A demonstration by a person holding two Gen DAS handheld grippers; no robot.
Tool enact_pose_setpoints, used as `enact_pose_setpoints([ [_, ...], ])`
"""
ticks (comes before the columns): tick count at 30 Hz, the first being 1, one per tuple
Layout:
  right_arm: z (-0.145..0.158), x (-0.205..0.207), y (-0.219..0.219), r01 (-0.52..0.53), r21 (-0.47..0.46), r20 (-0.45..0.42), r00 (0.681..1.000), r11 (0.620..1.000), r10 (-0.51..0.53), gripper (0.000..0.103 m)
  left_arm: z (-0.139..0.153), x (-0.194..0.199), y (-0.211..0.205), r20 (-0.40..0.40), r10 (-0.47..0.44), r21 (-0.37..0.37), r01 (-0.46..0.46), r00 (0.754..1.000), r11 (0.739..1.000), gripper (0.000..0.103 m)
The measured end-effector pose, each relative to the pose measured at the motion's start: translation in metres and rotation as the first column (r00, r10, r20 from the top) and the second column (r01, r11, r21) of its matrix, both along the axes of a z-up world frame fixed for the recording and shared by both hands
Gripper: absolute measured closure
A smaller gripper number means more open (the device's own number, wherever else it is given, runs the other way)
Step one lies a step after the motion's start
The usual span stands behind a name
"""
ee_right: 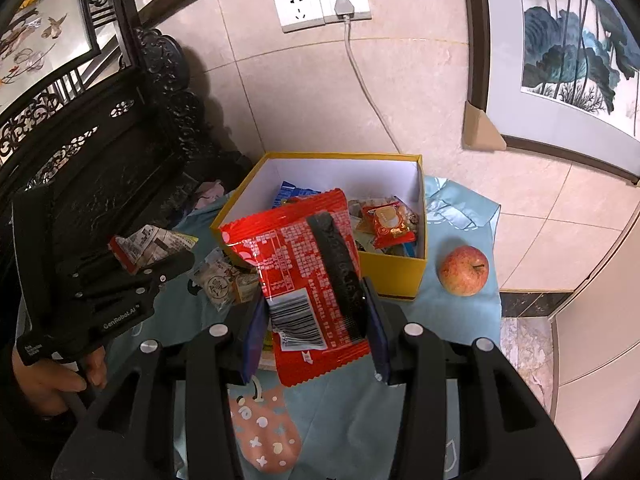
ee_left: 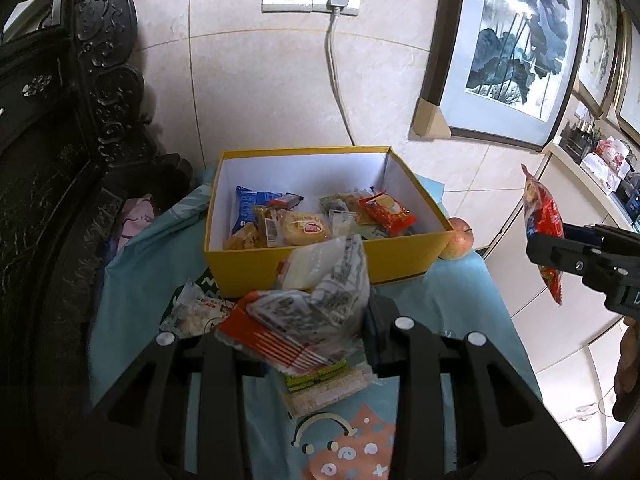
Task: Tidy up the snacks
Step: 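Carry both packets over the yellow box and open both grippers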
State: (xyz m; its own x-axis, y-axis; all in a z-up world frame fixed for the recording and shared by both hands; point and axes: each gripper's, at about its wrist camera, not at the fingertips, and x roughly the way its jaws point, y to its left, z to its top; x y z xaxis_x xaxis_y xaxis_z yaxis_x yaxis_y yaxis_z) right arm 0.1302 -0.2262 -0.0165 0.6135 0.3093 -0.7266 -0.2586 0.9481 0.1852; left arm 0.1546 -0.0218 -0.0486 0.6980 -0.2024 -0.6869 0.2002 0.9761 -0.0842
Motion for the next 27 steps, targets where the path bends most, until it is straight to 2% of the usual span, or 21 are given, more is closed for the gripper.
enact_pose_setpoints([
  [11, -0.006, 0.046, -0.004, 0.020, -0.020, -0.015, 1.000, 1.000, -0.020, 0.059, -0.002, 0.058, -0.006, 0.006, 0.012, -0.015, -0.012, 1.000, 1.000, 0.070],
  [16, -0.001, 0.092, -0.001, 0.030, -0.041, 0.000, 1.000, 0.999, -0.030, 0.059, 0.006, 0.097, -0.014, 0.032, 0.008, -0.003, -0.008, 0.999, 1.000, 0.070],
  [19, 0.000, 0.129, 0.001, 0.058, -0.048, 0.006, 0.998, 0.997, -0.057, 0.058, 0.011, 0.133, -0.020, 0.046, 0.019, 0.013, -0.019, 0.999, 1.000, 0.069],
  [20, -0.003, 0.147, 0.000, 0.071, -0.048, 0.004, 0.997, 0.996, -0.071, 0.057, 0.010, 0.143, -0.021, 0.040, 0.018, 0.013, -0.018, 0.999, 1.000, 0.058],
  [21, -0.008, 0.160, -0.001, 0.076, -0.044, -0.016, 0.997, 0.996, -0.077, 0.052, 0.007, 0.156, -0.024, 0.019, 0.012, 0.007, -0.012, 1.000, 1.000, 0.027],
  [22, -0.015, 0.174, -0.002, 0.088, -0.053, -0.053, 0.994, 0.995, -0.090, 0.042, 0.003, 0.167, -0.024, 0.006, 0.016, 0.001, -0.016, 1.000, 1.000, 0.015],
  [23, -0.023, 0.184, -0.002, 0.109, -0.081, -0.084, 0.990, 0.991, -0.116, 0.040, -0.003, 0.177, -0.023, -0.001, 0.040, 0.005, -0.040, 0.999, 0.999, 0.006],
  [25, -0.036, 0.191, -0.006, 0.132, -0.114, -0.107, 0.984, 0.985, -0.144, 0.040, -0.017, 0.185, -0.019, -0.041, 0.050, 0.028, -0.049, 0.998, 0.998, 0.006],
  [27, -0.046, 0.183, -0.010, 0.115, -0.083, -0.113, 0.986, 0.990, -0.124, 0.040, -0.030, 0.179, -0.010, -0.057, 0.047, 0.028, -0.046, 0.997, 0.999, 0.006],
])
